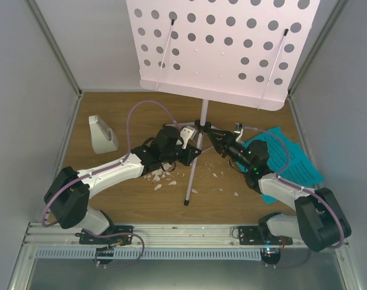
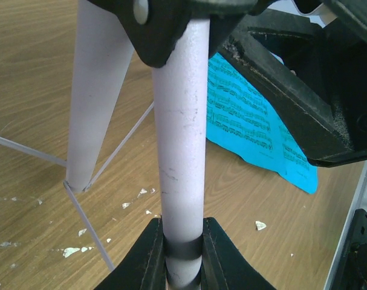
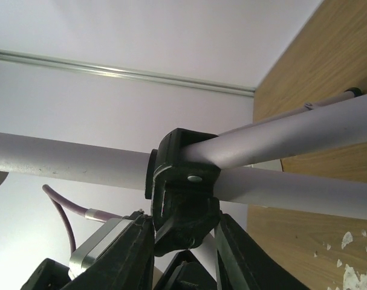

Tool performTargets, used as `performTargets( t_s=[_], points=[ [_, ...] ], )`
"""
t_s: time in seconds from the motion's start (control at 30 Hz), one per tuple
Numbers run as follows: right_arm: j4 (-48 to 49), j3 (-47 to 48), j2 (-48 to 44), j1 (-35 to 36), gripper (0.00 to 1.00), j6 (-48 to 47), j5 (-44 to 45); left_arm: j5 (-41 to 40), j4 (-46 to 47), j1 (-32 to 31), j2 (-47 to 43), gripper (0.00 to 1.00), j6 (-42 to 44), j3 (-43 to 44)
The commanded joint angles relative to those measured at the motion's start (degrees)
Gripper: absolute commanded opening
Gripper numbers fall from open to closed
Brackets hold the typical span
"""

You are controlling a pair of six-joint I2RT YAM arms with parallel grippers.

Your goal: Pack up the instrument practice props

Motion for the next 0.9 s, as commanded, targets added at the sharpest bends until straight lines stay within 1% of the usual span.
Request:
performTargets(
  t_s=[0.0, 0.07, 0.27, 0.4, 0.47, 0.6, 0.7, 0.8, 0.87],
  points=[
    [2.5, 1.8, 0.5, 0.4, 0.26, -0.6, 0.0, -2.0, 0.1, 0.5, 0.3, 0.0, 1.0, 1.1],
    [0.8, 2.2, 0.2, 0.4, 0.22, -2.1, 0.3, -2.0, 0.1, 0.5, 0.4, 0.0, 0.9, 1.0],
    [-5.9, 3.2, -0.8, 0.4, 0.18, -8.9, 2.2, -1.9, 0.4, 0.5, 0.4, 0.0, 0.7, 0.9],
    [-11.9, 5.2, -2.2, 0.4, 0.14, -16.9, 3.2, -1.9, 0.2, 0.5, 0.5, 0.0, 0.7, 1.1],
    [-16.3, 6.6, -3.4, 0.4, 0.13, -23.7, 4.7, -1.7, 0.1, 0.5, 0.6, 0.0, 0.8, 1.2],
    [-23.8, 9.3, -5.3, 0.5, 0.11, -43.6, 7.0, -1.3, 0.0, 0.5, 0.8, 0.0, 0.8, 1.4],
    [-28.5, 11.5, -6.1, 0.5, 0.13, -57.9, 6.6, -1.1, -0.2, 0.5, 0.9, 0.0, 0.8, 1.5],
    [-31.1, 12.5, -6.7, 0.5, 0.16, -68.2, 5.9, -1.0, -0.1, 0.5, 1.1, 0.0, 0.6, 1.5],
    [-33.2, 13.4, -6.8, 0.5, 0.19, -72.8, 6.2, -1.0, -0.3, 0.5, 1.3, 0.0, 0.6, 1.6]
  ],
)
